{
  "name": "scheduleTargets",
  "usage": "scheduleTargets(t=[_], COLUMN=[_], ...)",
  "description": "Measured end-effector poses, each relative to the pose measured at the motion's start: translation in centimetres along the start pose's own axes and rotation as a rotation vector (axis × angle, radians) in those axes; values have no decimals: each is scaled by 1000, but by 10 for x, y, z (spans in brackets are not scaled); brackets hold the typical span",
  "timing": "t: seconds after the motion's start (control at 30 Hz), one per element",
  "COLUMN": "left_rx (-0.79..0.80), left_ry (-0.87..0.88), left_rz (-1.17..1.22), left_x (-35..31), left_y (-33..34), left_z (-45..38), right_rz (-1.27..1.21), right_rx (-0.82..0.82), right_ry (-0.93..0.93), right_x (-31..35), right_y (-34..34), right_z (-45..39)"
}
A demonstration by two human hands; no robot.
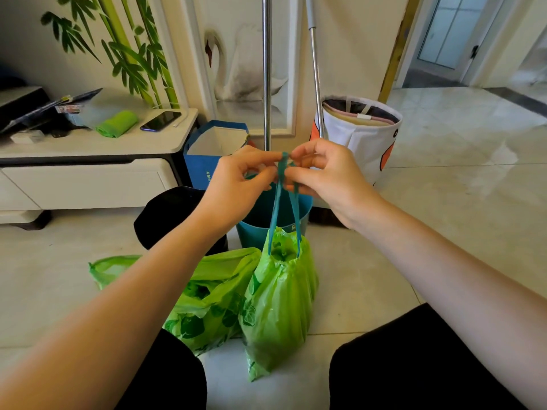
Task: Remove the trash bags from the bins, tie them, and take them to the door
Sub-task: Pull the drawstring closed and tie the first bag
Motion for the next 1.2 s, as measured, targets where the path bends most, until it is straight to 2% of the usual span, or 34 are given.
scheduleTargets(t=[0.13,0.23,0.3,0.4,0.43,0.5,0.63,0.73,0.87,1.0,1.07,1.2], left_rx=[-16,-98,58,457,542,613,500,384,305,199,194,304], left_ry=[56,-76,-180,-233,-241,-256,-261,-302,-374,-379,-357,-319], left_rz=[-82,-14,-25,-128,-154,-194,-238,-136,57,34,33,-30], left_x=[-1,16,33,61,70,87,109,113,116,126,130,133], left_y=[-6,-15,-4,32,44,61,72,72,76,70,67,78], left_z=[-1,-6,-2,17,24,36,43,39,38,32,31,40], right_rz=[-120,-181,-237,-323,-336,-346,-360,-394,-451,-560,-596,-536], right_rx=[32,44,36,26,29,39,42,40,25,-26,-58,-93], right_ry=[62,55,36,1,-7,-16,-41,-39,-53,-125,-145,-139], right_x=[-3,0,2,4,4,6,8,9,12,20,20,13], right_y=[4,4,3,3,4,6,10,13,20,9,1,-3], right_z=[1,2,2,2,3,3,3,1,0,-5,-9,-12])
Point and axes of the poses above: each hand's wrist, its own z-axis away from the middle knuckle, its own y-axis out of the palm, x = y × z, the point moved 5 cm from there along -z, towards the middle knuckle, and after that the axes turned 3 degrees about -x, right-handed, at the moved point
